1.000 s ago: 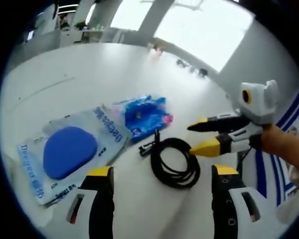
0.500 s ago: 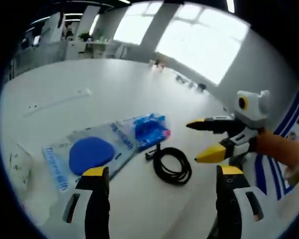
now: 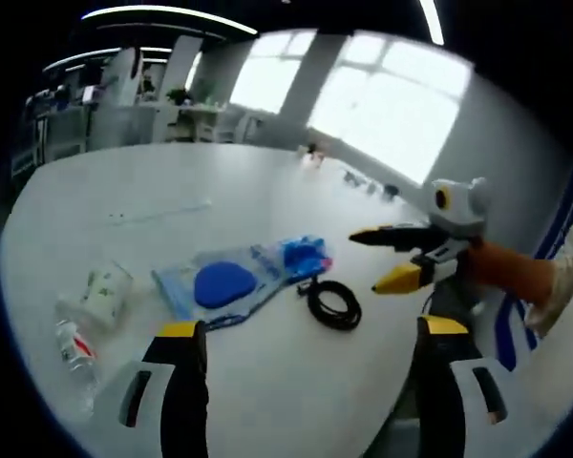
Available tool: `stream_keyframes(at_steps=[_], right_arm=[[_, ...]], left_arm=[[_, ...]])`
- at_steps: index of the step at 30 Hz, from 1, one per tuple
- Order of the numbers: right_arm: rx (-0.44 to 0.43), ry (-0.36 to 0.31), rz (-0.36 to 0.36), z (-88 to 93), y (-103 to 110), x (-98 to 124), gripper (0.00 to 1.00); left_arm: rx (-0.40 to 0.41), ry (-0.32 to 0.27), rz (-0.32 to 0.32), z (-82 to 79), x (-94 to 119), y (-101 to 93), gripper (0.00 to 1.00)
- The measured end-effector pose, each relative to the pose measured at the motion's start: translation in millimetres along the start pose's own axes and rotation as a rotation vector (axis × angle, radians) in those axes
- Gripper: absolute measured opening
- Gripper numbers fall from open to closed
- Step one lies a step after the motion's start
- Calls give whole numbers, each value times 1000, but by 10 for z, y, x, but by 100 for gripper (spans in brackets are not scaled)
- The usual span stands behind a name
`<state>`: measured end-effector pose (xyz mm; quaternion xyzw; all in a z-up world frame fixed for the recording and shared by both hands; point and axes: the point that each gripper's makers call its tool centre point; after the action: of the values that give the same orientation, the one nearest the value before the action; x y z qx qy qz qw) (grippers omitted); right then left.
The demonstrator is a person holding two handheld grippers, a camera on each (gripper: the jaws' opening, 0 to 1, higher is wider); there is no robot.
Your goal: Arrange the tabletop items into an orderly group along one side of the table until the central work area is clear of visible clutter.
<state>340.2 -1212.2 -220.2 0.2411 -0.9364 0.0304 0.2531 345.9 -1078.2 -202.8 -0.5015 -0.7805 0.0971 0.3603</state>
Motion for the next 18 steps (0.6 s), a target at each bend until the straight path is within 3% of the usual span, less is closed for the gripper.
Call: stream_keyframes(at_steps=[10,18], right_arm=[[78,-26,-91,-367,638,-267,84],[133,-25,-144,-618,910,-524,83]], left_arm=[[-22,-54,-54,79,881,168,96],[-10,-98,-122,210,1559,357,96]])
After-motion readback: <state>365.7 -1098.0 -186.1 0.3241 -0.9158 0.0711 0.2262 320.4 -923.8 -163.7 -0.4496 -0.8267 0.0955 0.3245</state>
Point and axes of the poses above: the point that each gripper's makers call its tool centre point, and the gripper's own axes: x roughly backward along the fingers, y roughly to its left, z roughly out of its underside, and after that the axes turned 9 degrees about x, right-handed
